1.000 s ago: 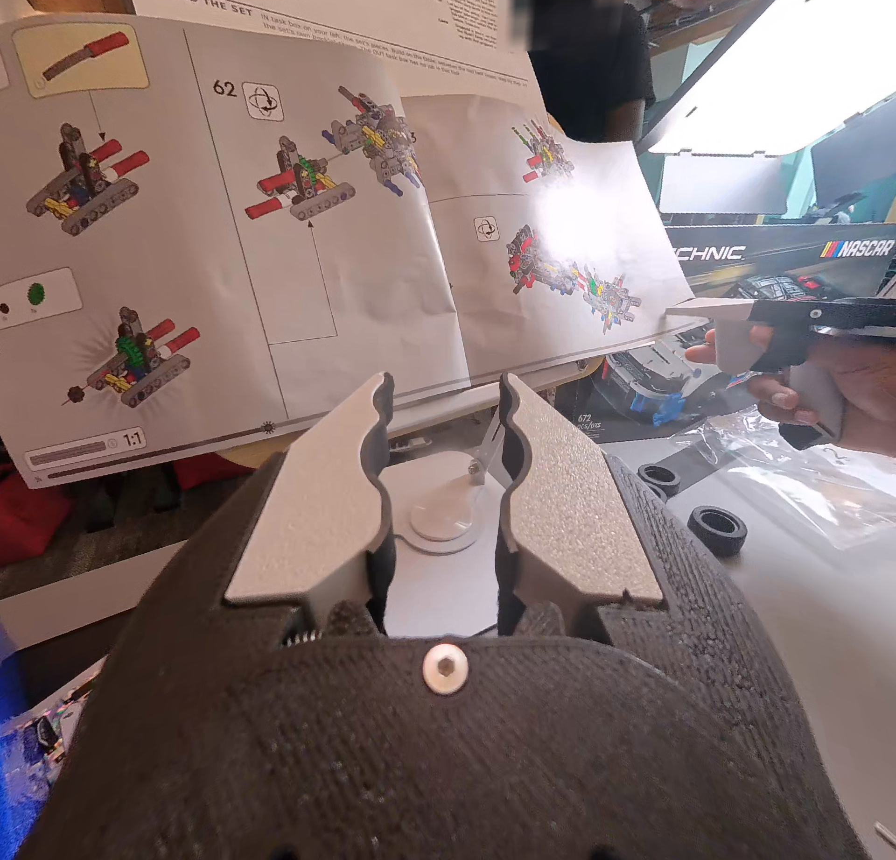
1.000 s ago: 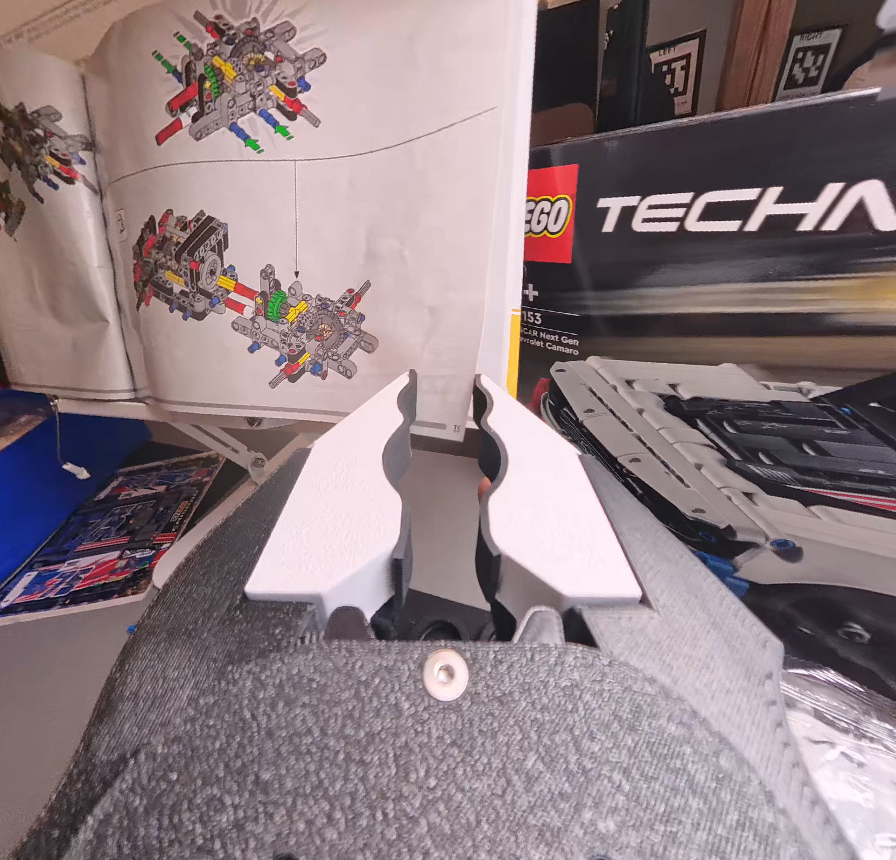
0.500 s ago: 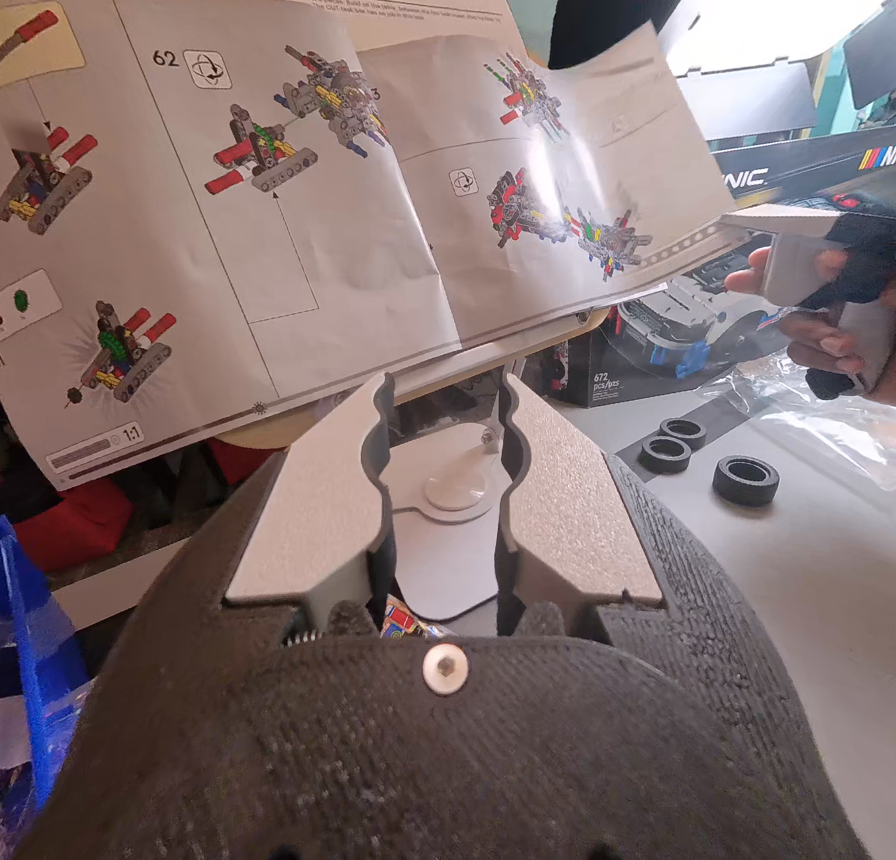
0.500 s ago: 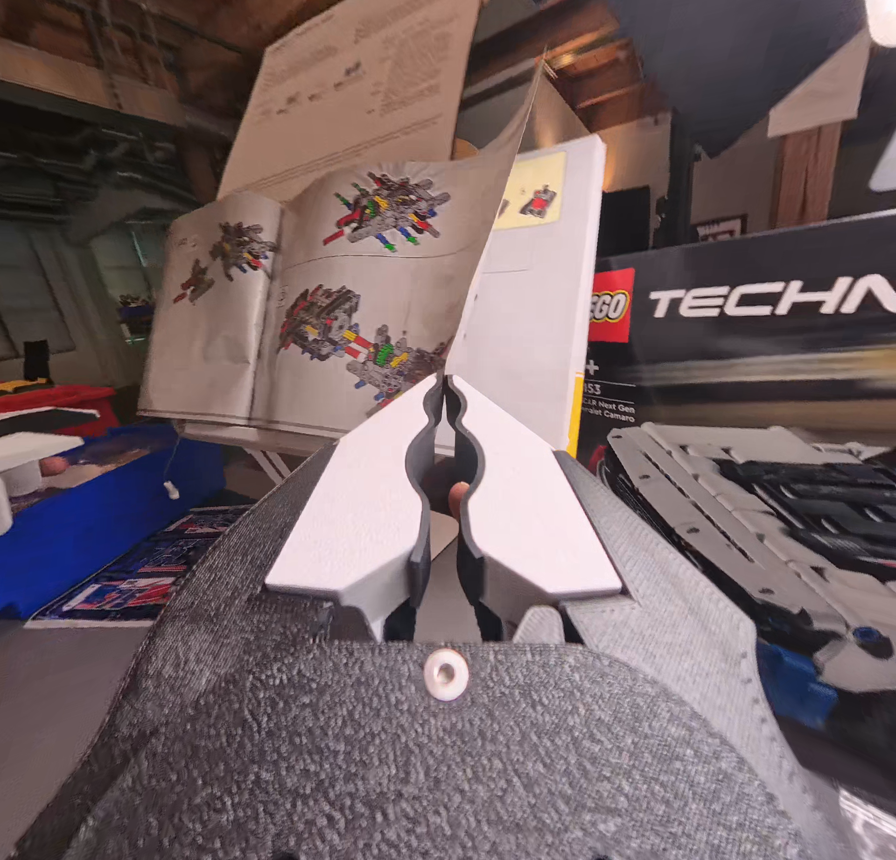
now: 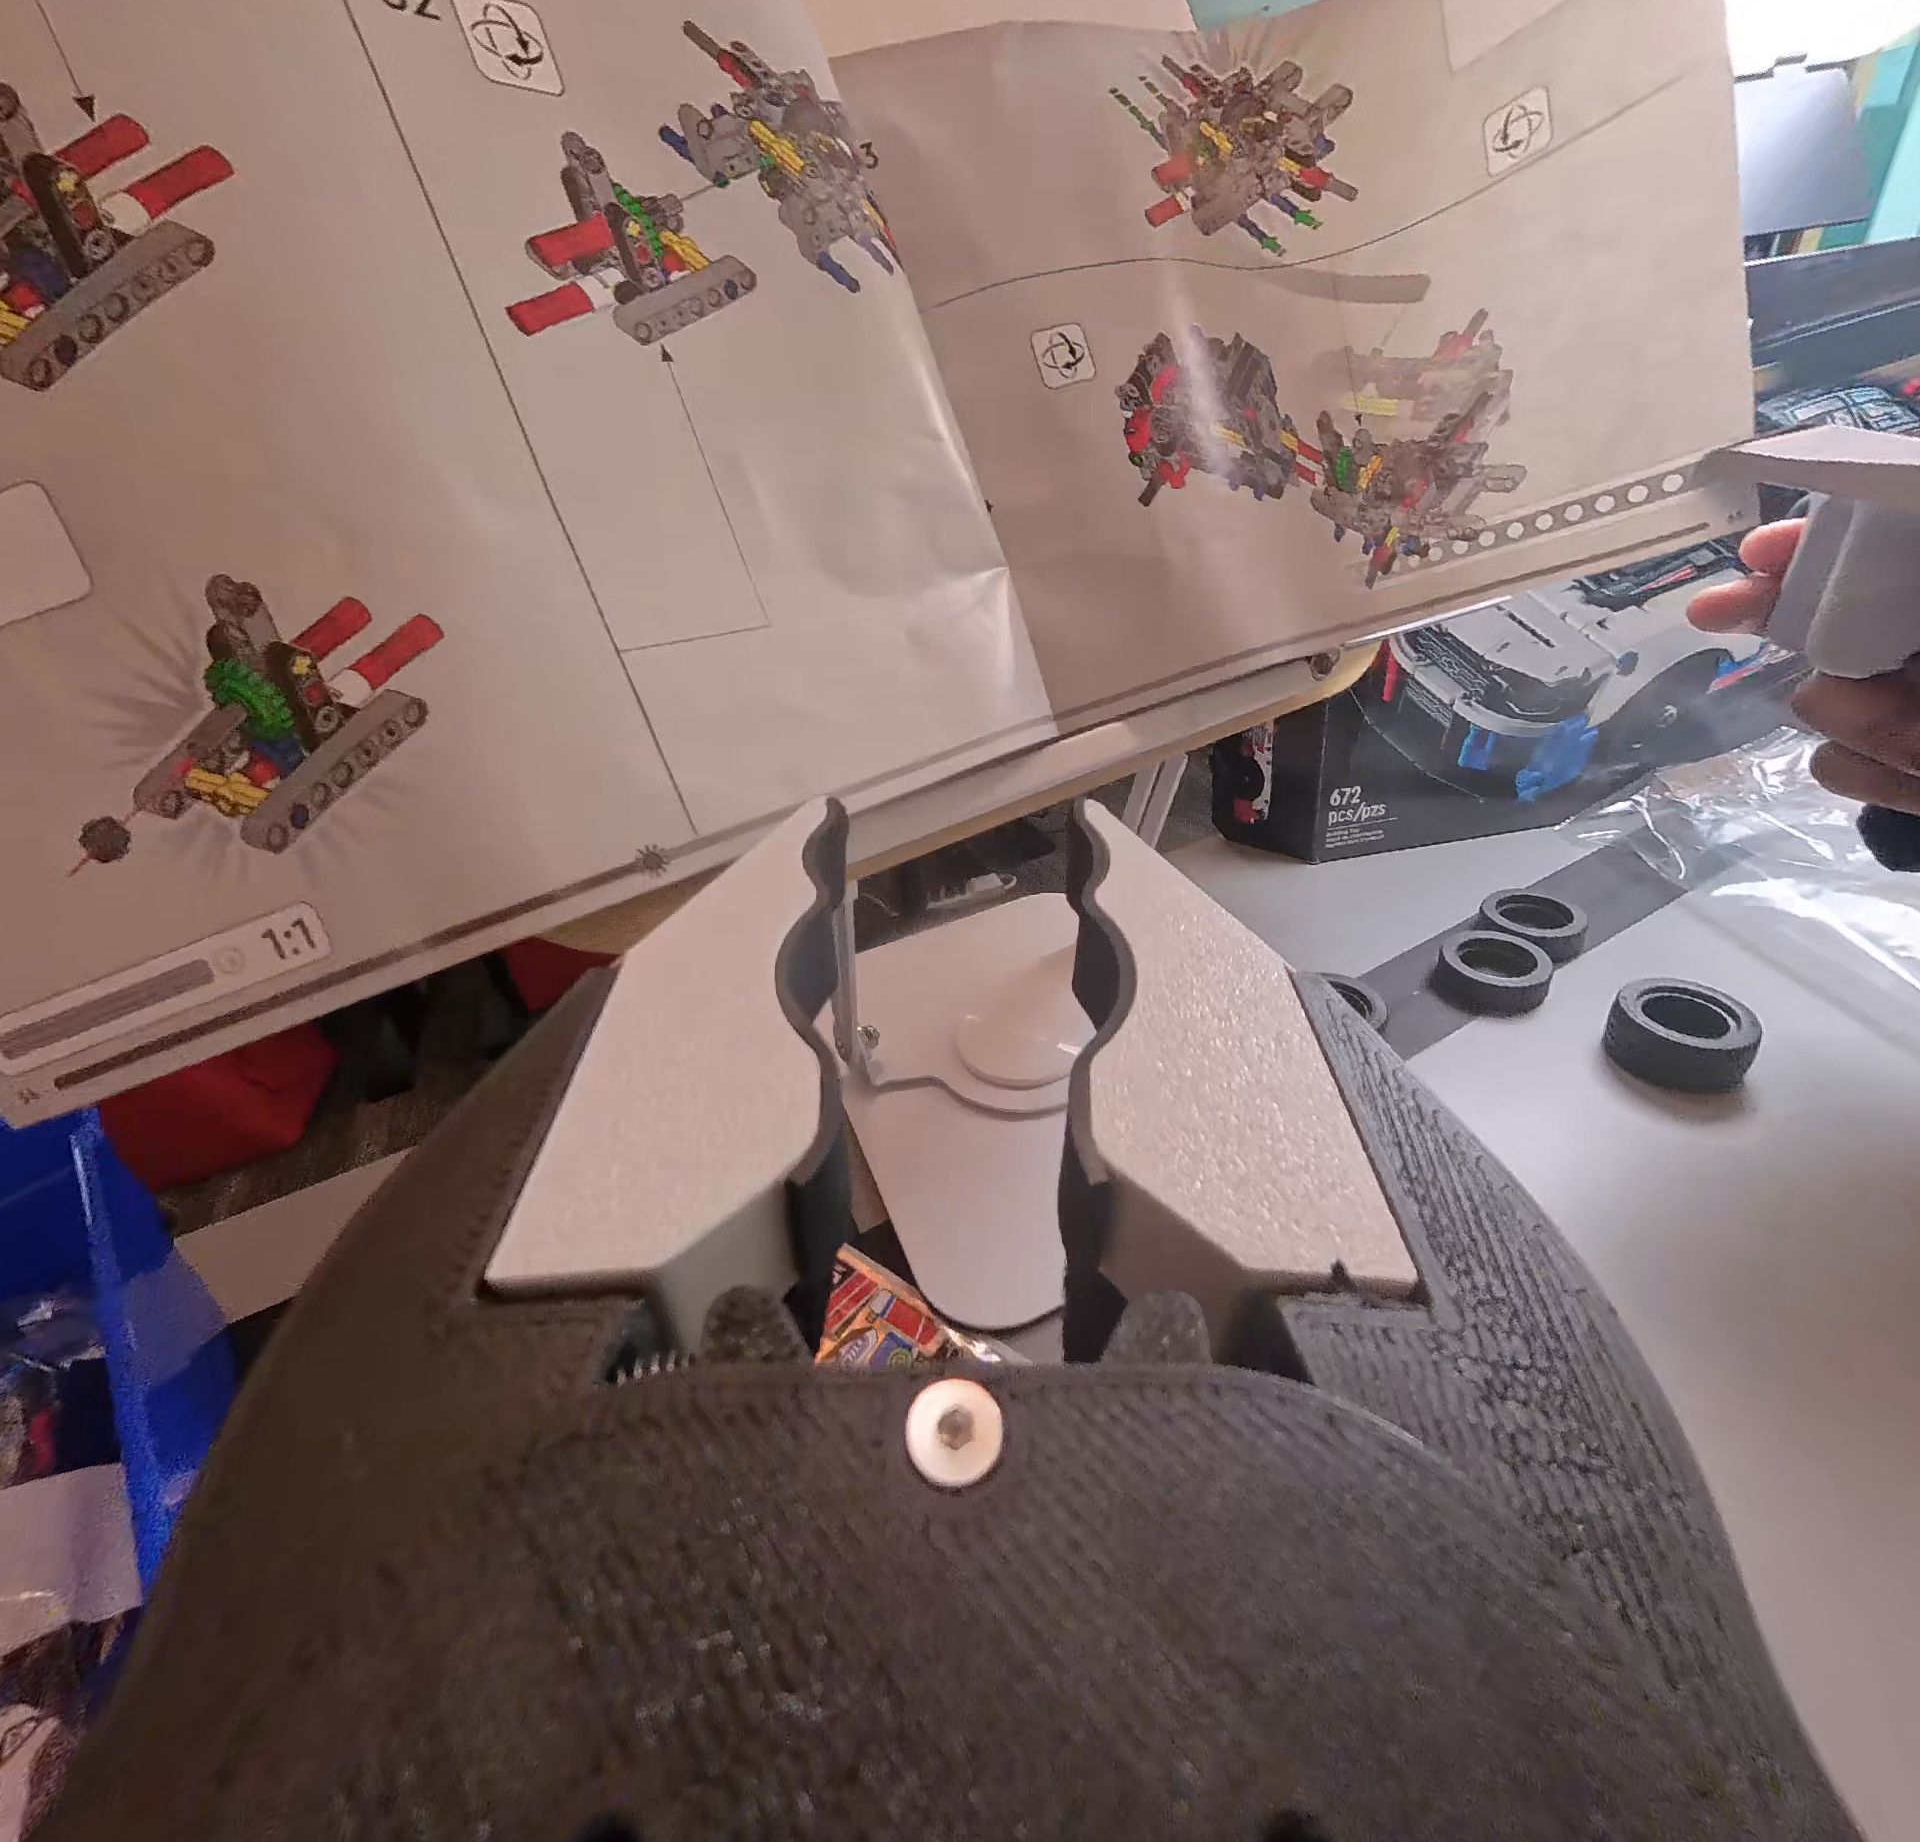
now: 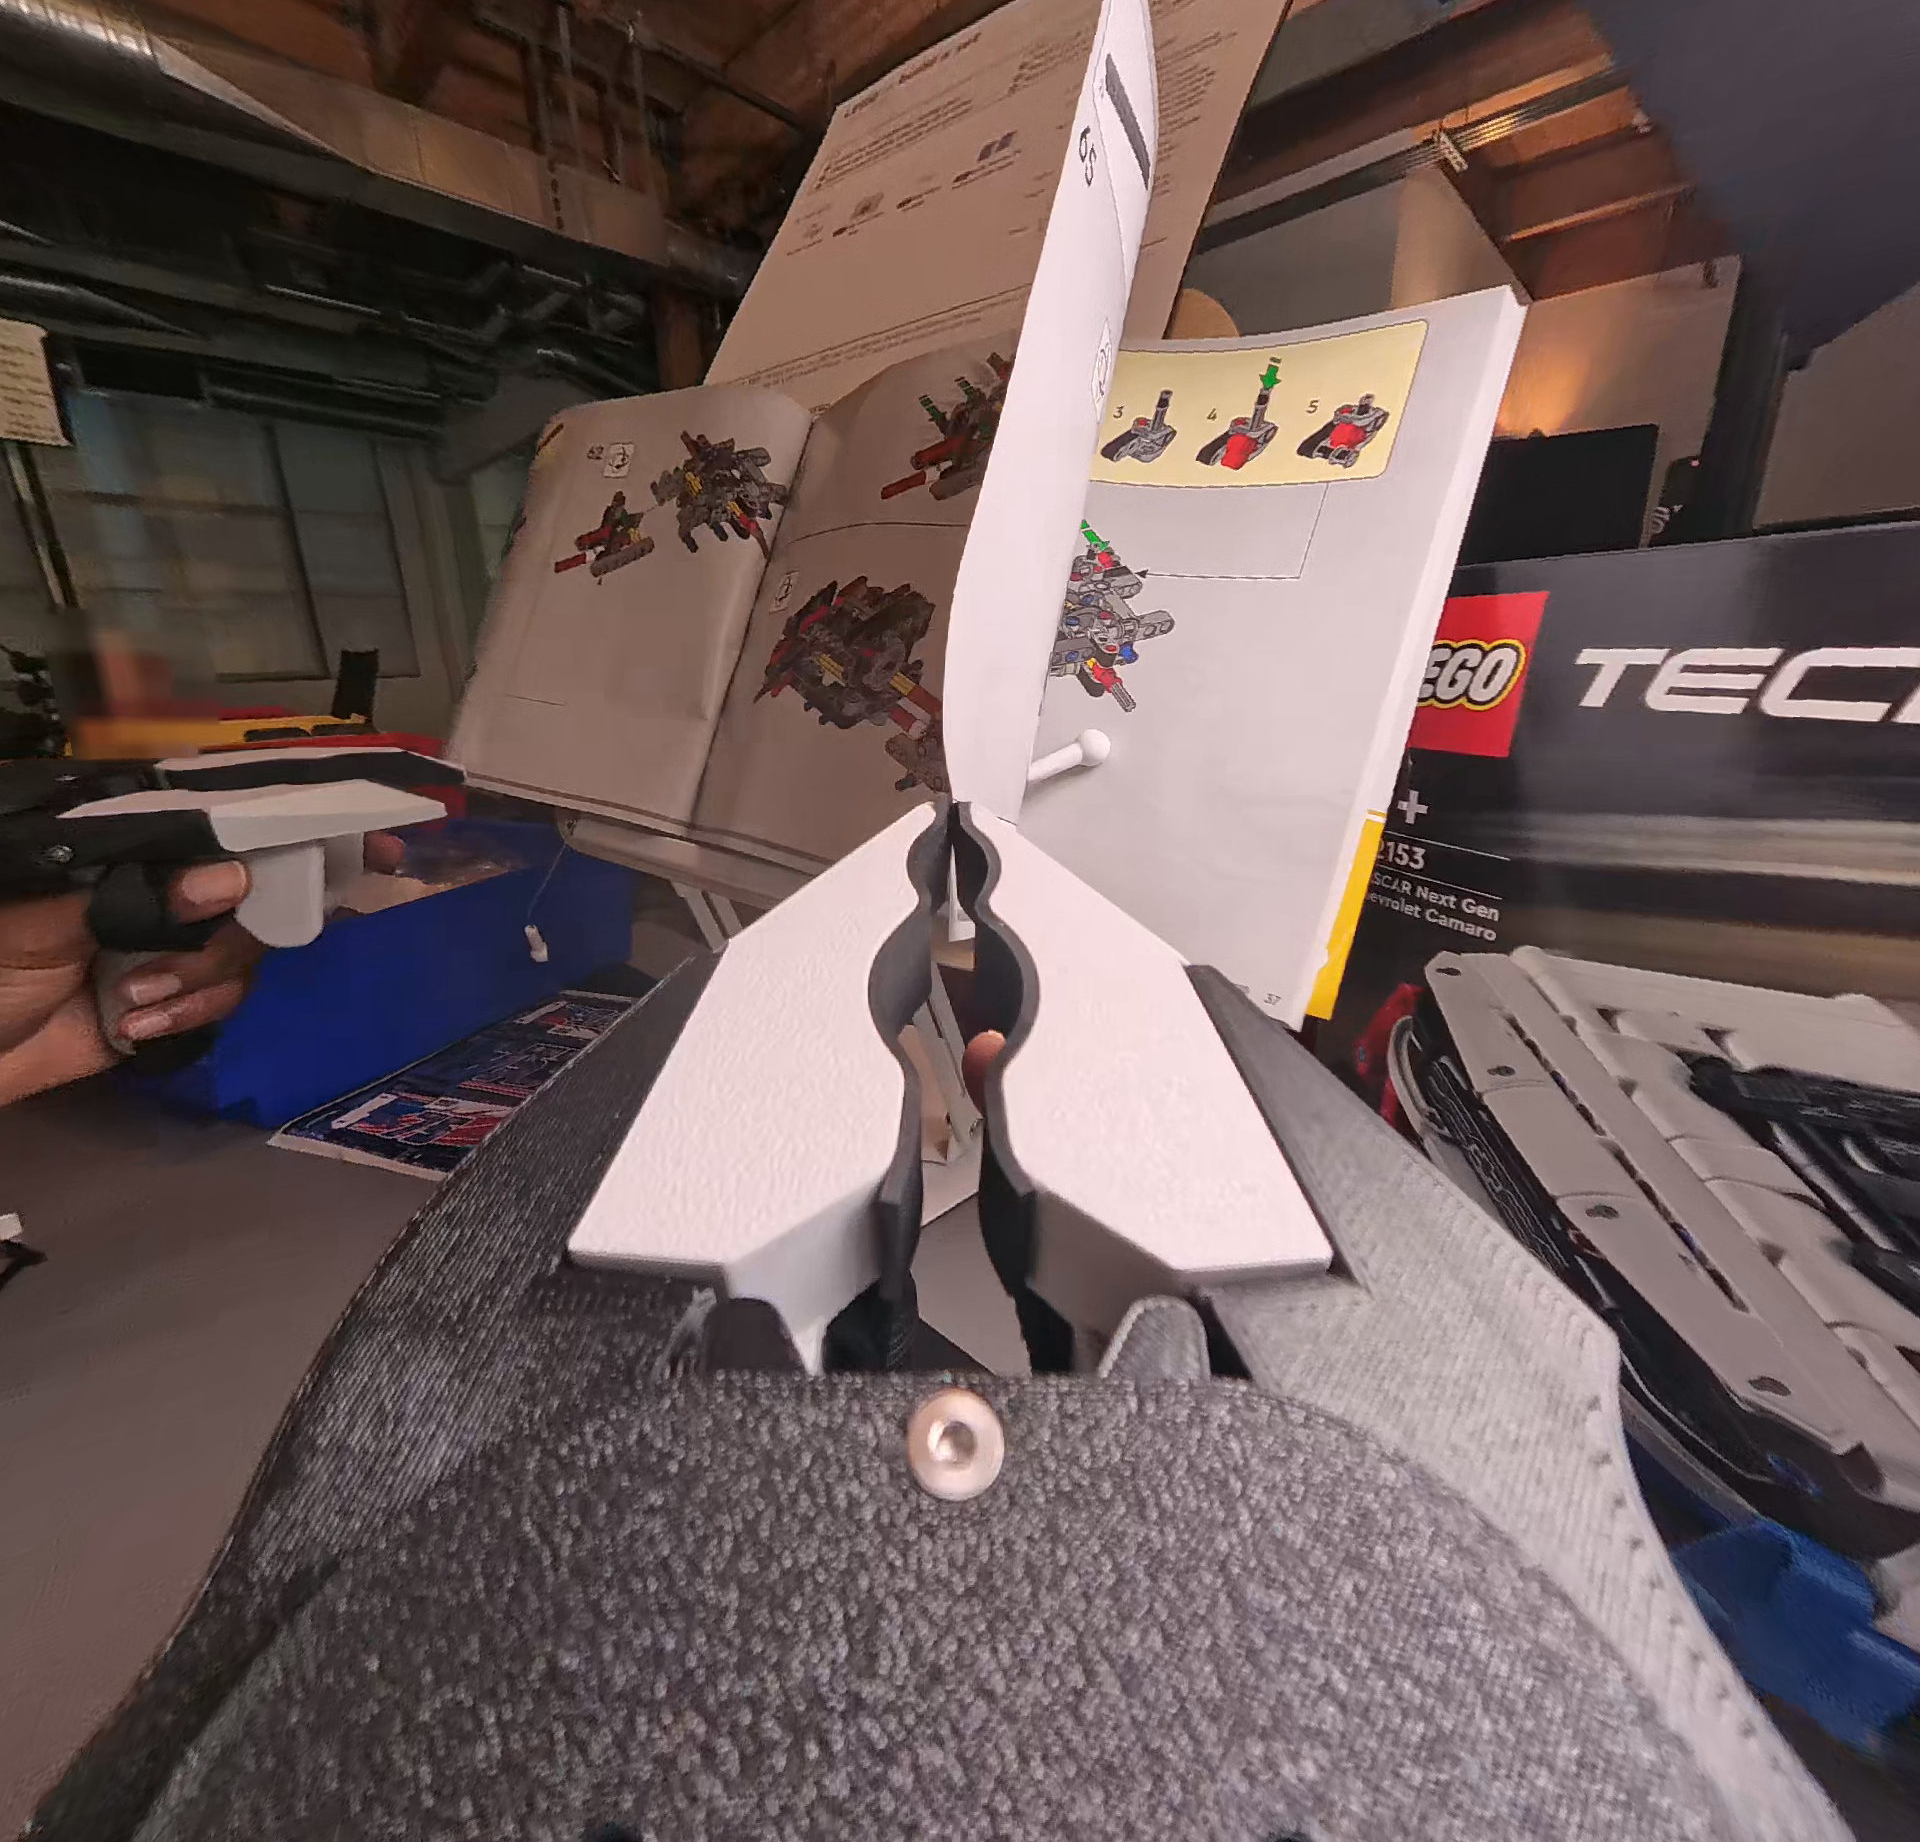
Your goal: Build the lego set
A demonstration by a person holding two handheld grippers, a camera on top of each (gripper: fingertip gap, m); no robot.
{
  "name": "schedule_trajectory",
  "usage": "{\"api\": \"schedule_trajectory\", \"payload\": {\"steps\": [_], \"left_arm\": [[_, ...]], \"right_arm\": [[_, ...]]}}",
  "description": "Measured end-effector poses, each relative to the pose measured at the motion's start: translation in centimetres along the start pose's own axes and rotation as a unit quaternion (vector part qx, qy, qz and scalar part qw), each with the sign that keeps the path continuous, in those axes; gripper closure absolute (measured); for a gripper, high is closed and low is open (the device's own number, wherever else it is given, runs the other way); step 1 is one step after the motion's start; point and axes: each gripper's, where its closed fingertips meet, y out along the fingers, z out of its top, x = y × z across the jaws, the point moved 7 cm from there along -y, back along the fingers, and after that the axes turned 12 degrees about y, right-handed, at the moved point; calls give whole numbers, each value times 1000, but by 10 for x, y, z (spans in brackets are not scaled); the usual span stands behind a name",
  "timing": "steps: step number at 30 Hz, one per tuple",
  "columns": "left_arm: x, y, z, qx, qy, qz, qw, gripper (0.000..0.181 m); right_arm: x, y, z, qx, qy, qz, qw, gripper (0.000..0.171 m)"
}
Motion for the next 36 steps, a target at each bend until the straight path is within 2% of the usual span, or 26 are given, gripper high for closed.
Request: {"api": "schedule_trajectory", "payload": {"steps": [12, 27, 36], "left_arm": [[-40, 39, -11, -25, -54, 49, 997, 149], [-36, 36, -7, -29, -13, 43, 999, 146], [-35, 40, -17, -46, -6, 44, 998, 146]], "right_arm": [[17, 0, -8, -23, 24, -45, 998, 171], [31, 8, -9, -45, 41, -158, 986, 171], [34, 5, -4, -29, 38, -165, 985, 171]]}}
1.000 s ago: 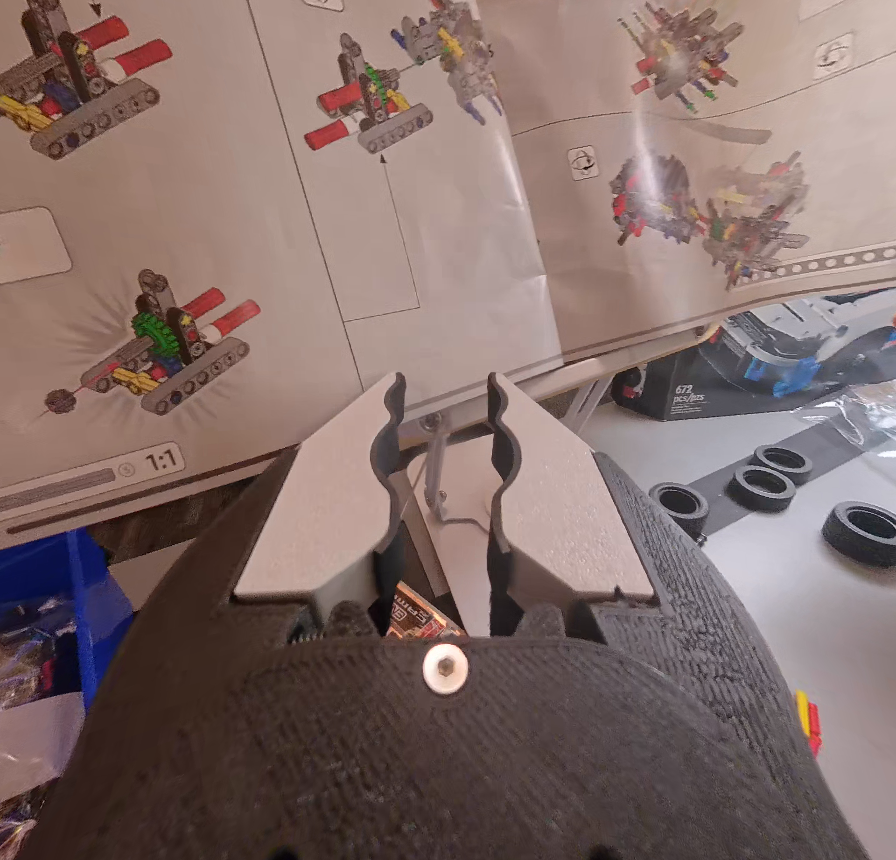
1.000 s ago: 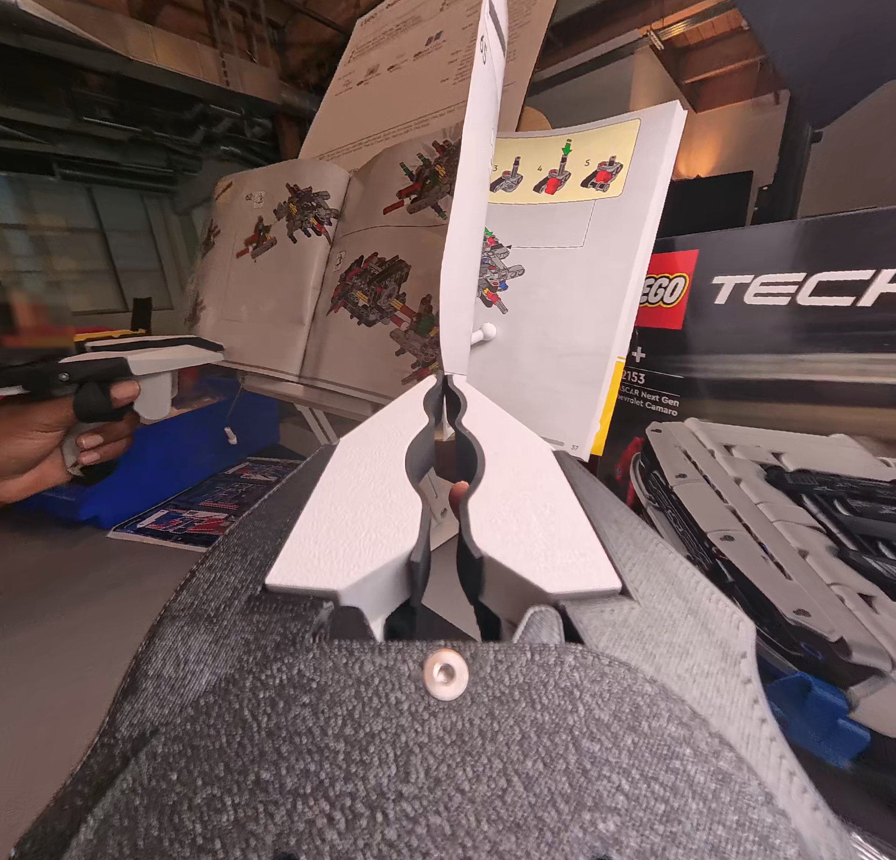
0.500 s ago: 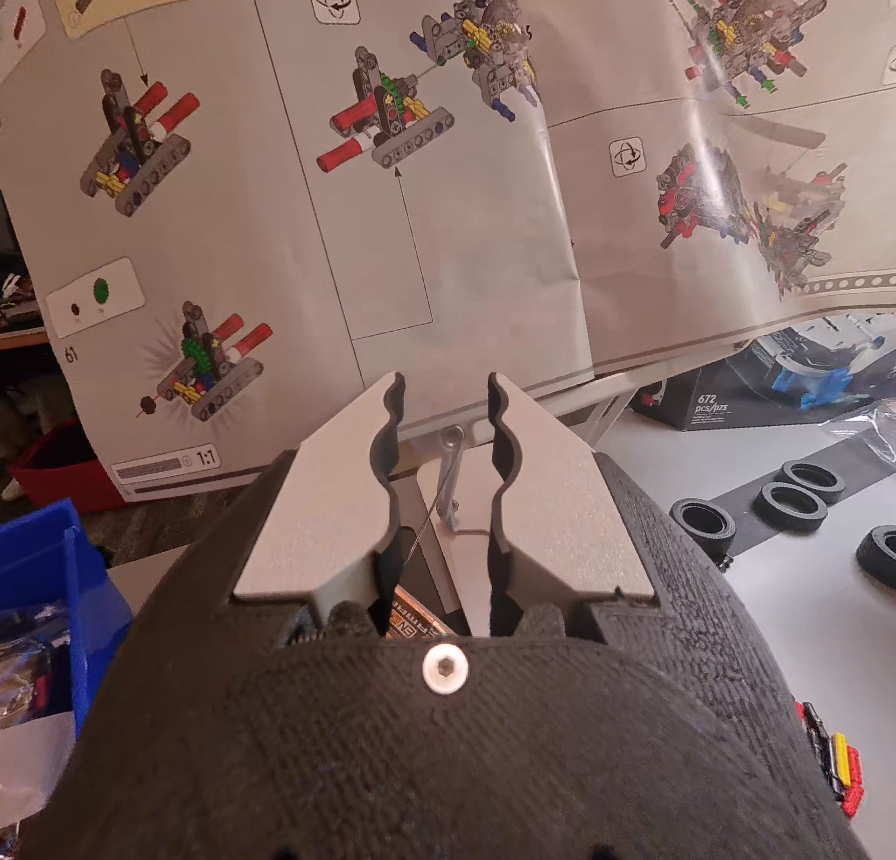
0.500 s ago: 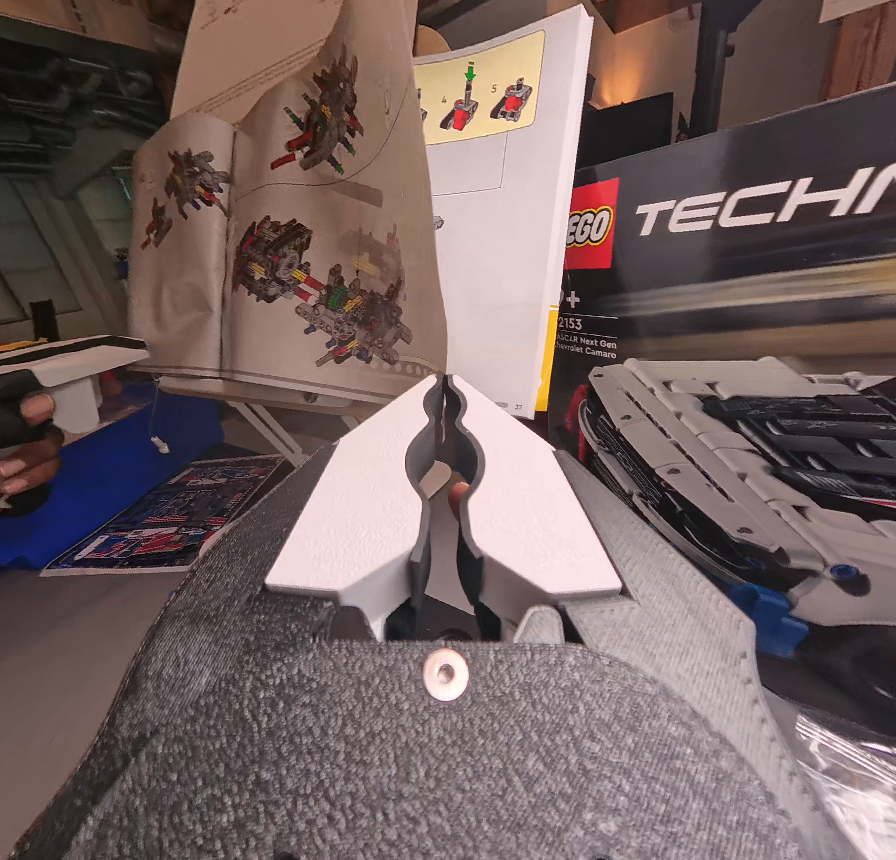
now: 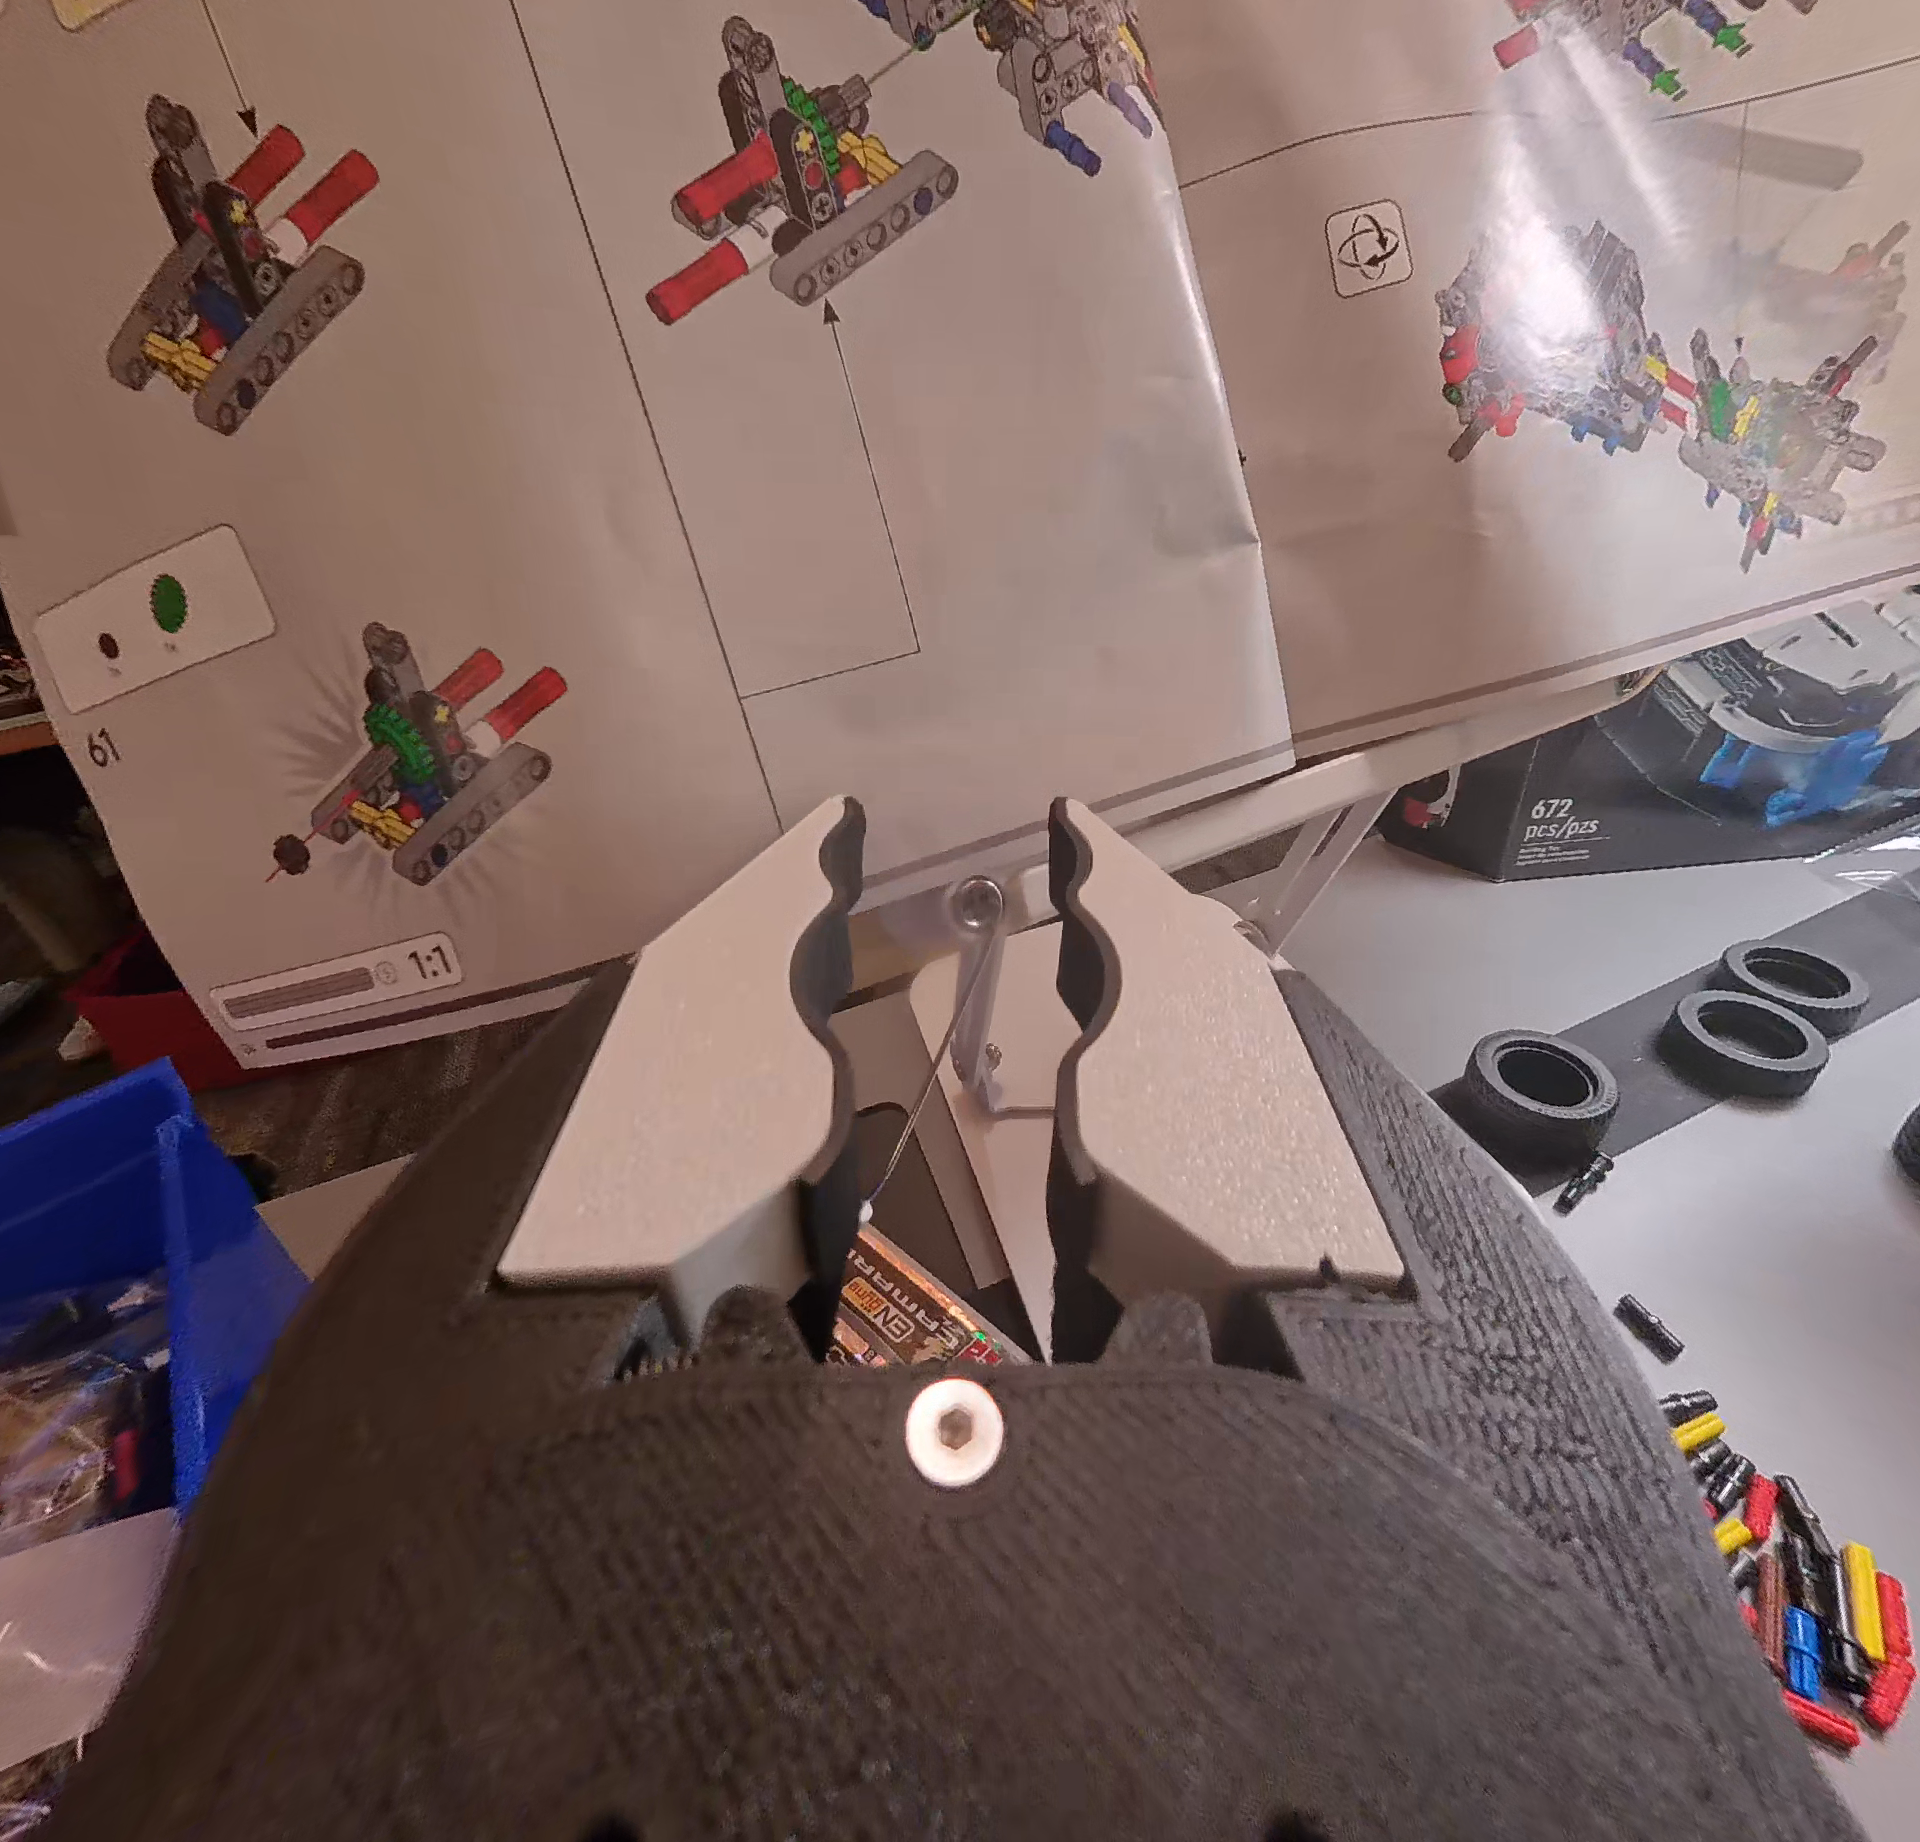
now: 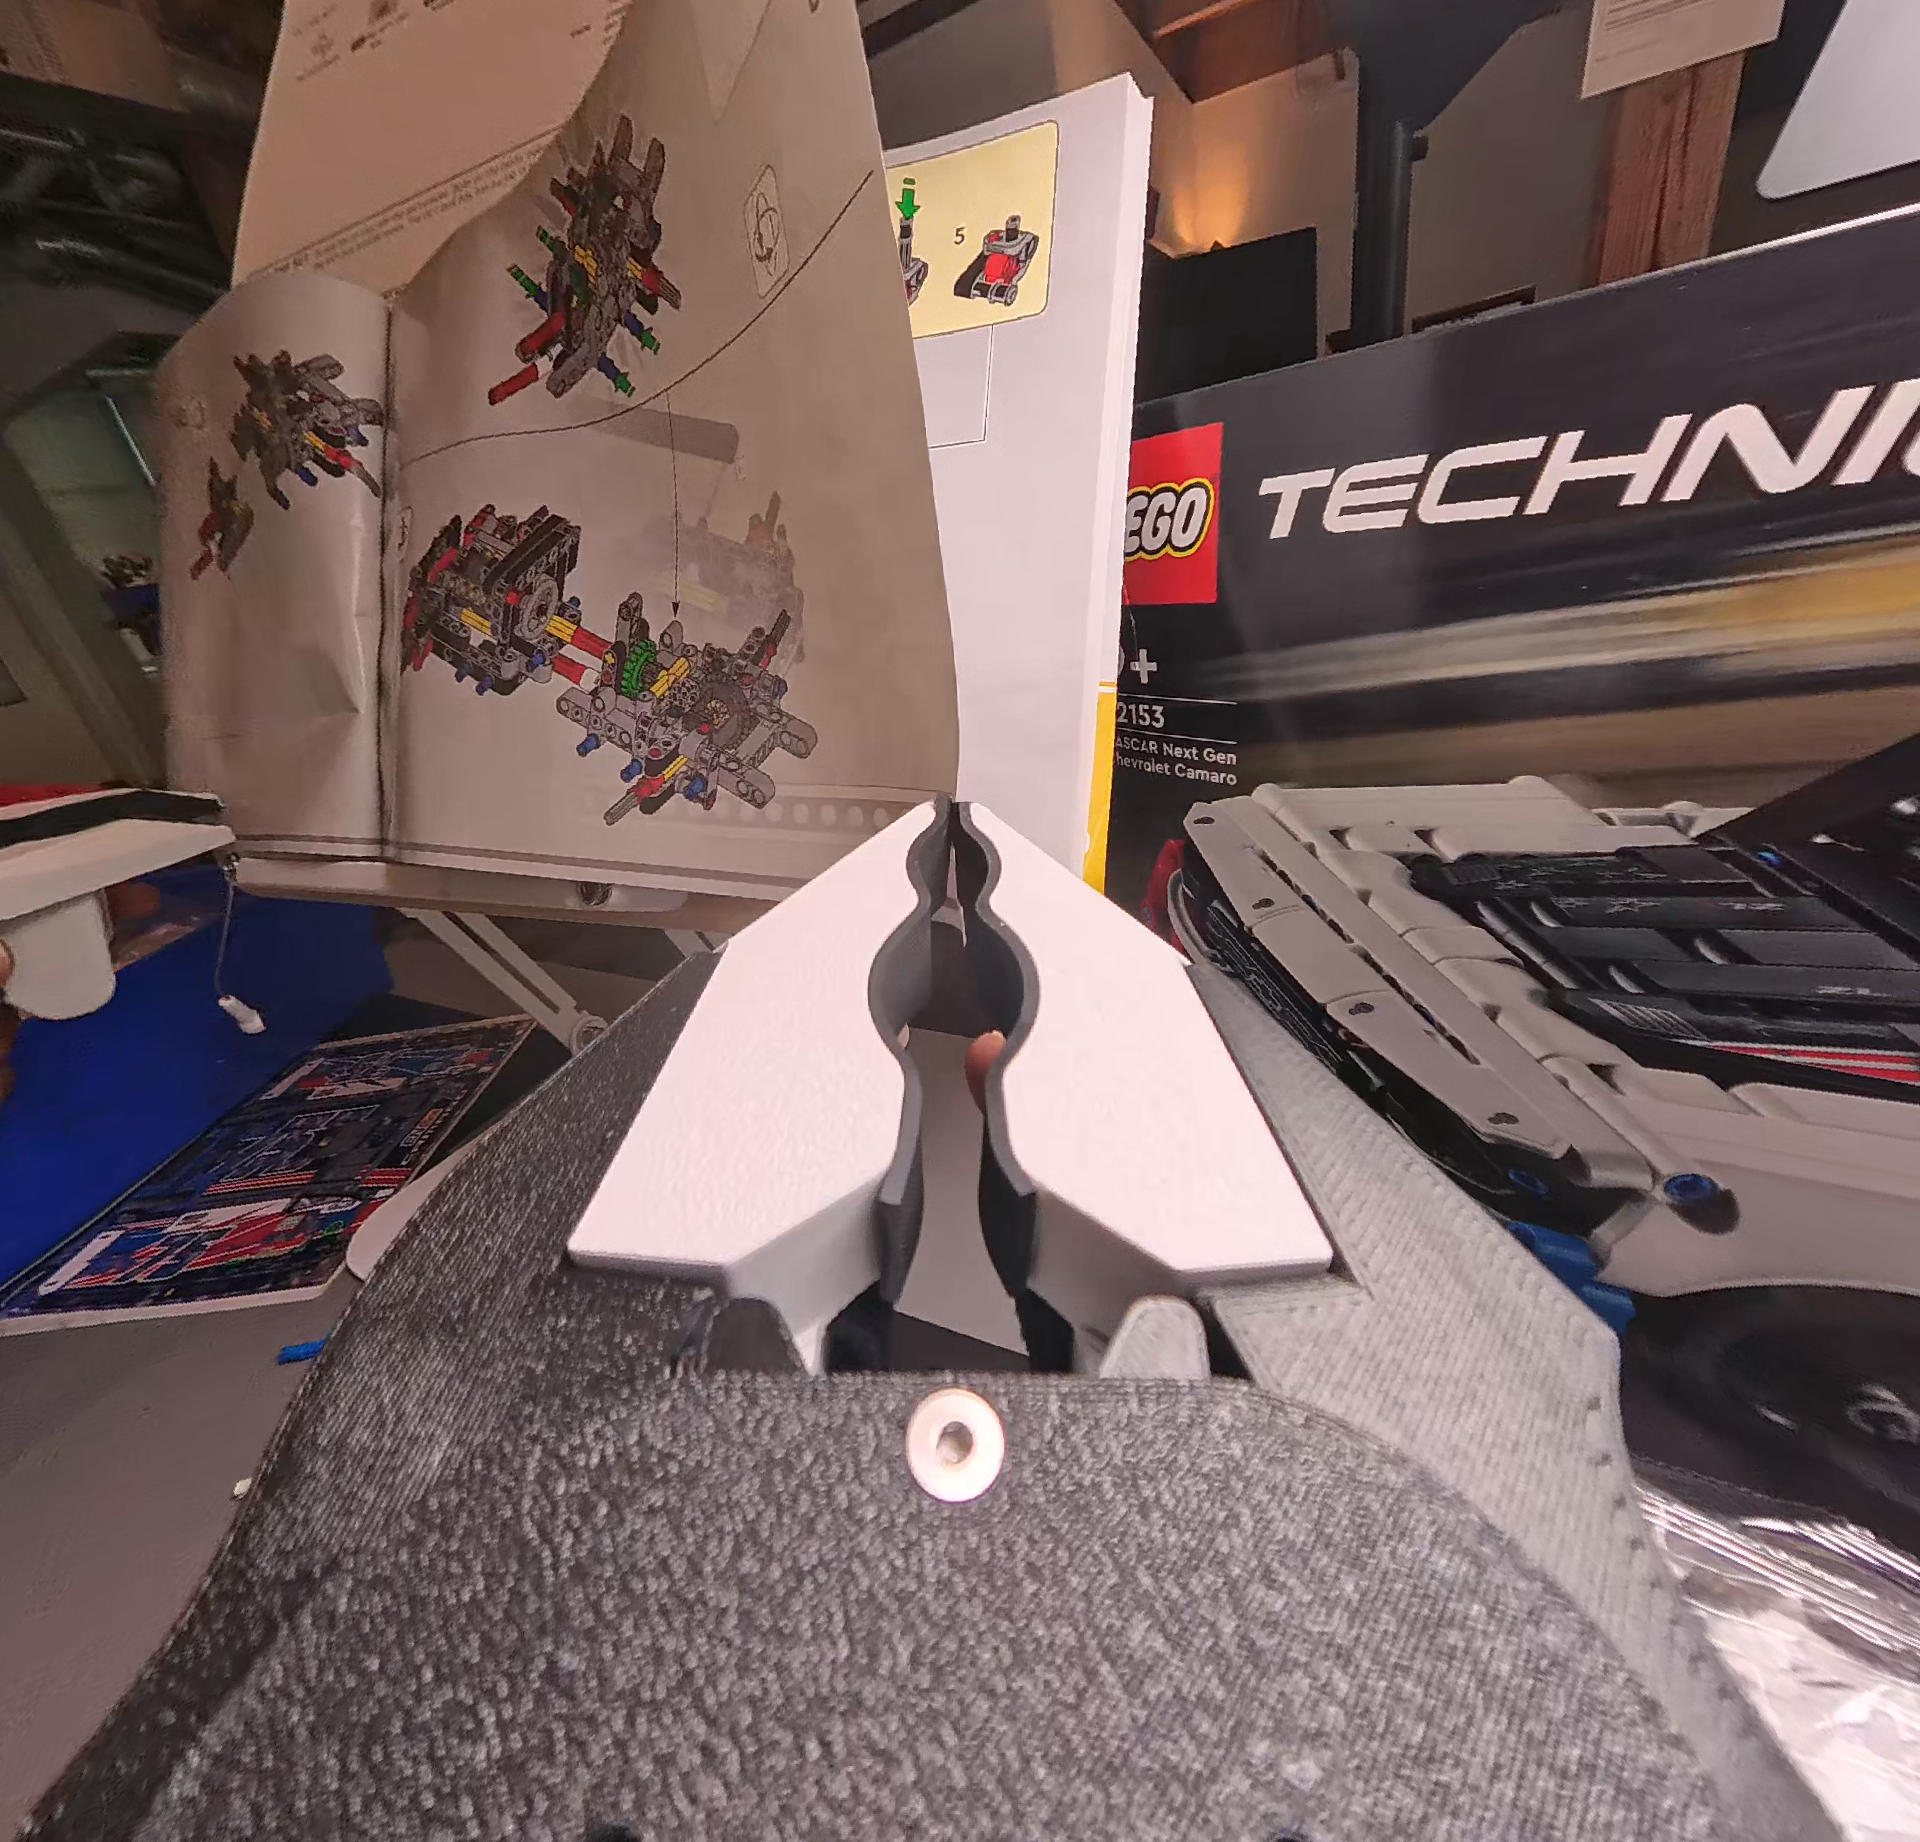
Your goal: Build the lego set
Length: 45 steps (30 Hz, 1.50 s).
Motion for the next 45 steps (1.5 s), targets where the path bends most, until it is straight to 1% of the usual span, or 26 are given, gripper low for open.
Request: {"api": "schedule_trajectory", "payload": {"steps": [20, 24, 26, 29, 31, 33, 36, 39, 41, 42, 44, 45], "left_arm": [[-2, 2, -4, -5, -1, 1, 1000, 146], [-2, 2, -5, -5, 0, 1, 1000, 146], [-2, 2, -5, -5, 0, 0, 1000, 146], [-2, 3, -5, -5, 0, 0, 1000, 146], [-3, 3, -5, -5, 0, -1, 1000, 146], [-3, 3, -6, -5, 0, -1, 1000, 146], [-4, 3, -6, -4, -1, -2, 1000, 147], [-4, 3, -7, -2, -3, -3, 1000, 147], [-4, 4, -8, 2, 0, -2, 1000, 147], [-4, 4, -8, 5, 0, -3, 1000, 146], [-4, 4, -9, 8, -2, -5, 1000, 147], [-5, 4, -9, 8, -2, -4, 1000, 146]], "right_arm": [[10, 3, -5, -3, -3, -20, 1000, 171], [16, 3, -7, -7, -5, -41, 999, 171], [21, 1, -7, -6, -7, -66, 998, 171], [23, -4, 0, 16, -27, -101, 994, 171], [10, -7, 9, 46, -57, -83, 994, 171], [-11, -6, 11, 58, -90, -36, 994, 170], [-49, 1, 0, 36, -134, 36, 990, 171], [-88, 19, -20, 7, -130, 76, 989, 171], [-110, 37, -31, -10, -136, 75, 988, 171], [-116, 48, -36, -24, -139, 61, 988, 171], [-112, 69, -46, -61, -142, 10, 988, 171], [-110, 74, -47, -54, -135, 12, 989, 171]]}}
